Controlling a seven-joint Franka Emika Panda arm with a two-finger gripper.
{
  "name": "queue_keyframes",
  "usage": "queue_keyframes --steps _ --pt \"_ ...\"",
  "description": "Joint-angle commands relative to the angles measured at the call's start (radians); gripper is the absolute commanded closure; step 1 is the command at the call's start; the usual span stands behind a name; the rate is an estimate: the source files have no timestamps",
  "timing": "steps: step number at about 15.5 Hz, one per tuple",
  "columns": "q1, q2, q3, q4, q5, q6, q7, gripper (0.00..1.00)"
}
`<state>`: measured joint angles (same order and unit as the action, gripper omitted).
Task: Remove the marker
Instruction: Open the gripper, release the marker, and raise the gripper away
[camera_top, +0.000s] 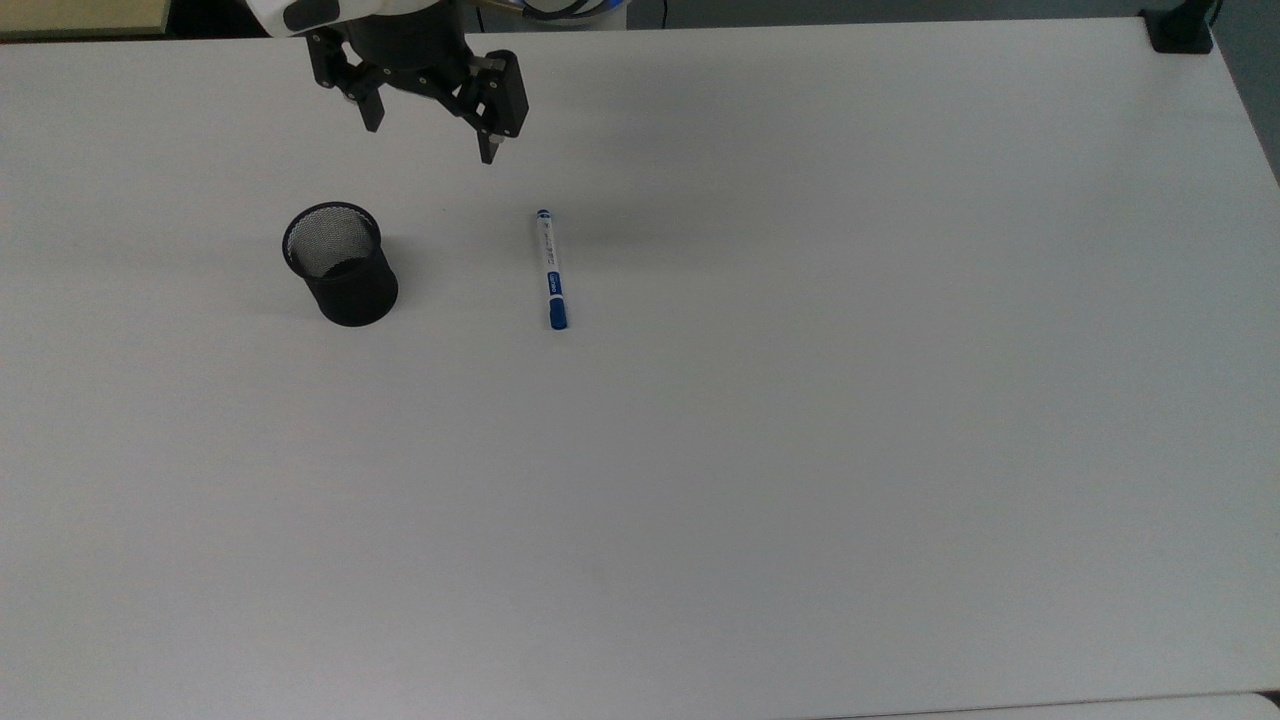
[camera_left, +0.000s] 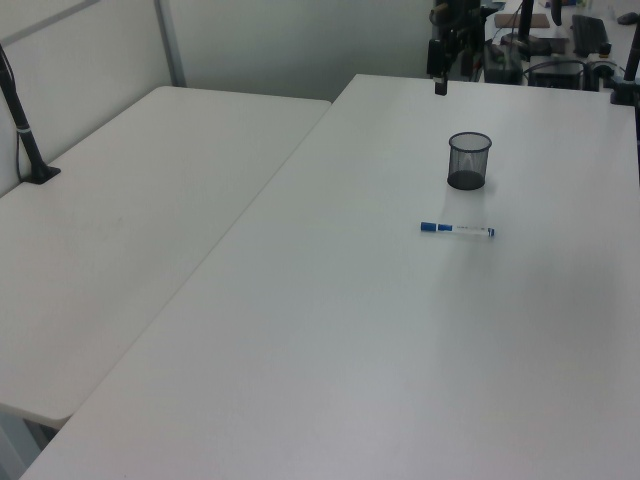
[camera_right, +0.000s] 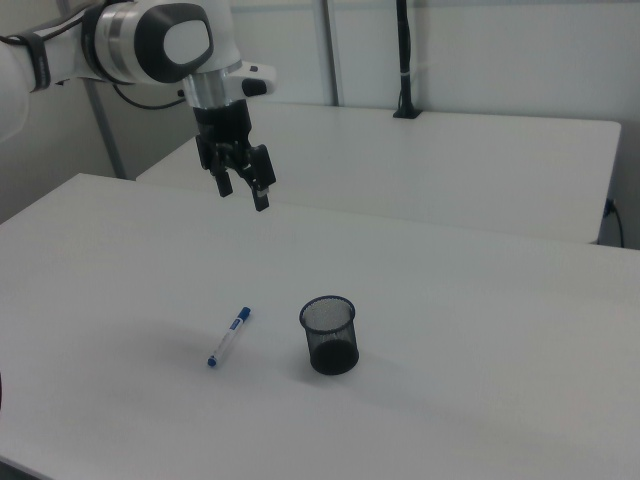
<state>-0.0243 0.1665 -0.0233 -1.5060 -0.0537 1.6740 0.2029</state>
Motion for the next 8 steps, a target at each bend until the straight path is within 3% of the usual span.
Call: queue_keyframes --steps 1,8 --pt "0.02 -0.055 -0.003 -0.056 0.017 -0.008 0.015 0.0" --pt "0.021 -0.064 -0.004 -0.089 0.035 -0.002 -0.054 0.0"
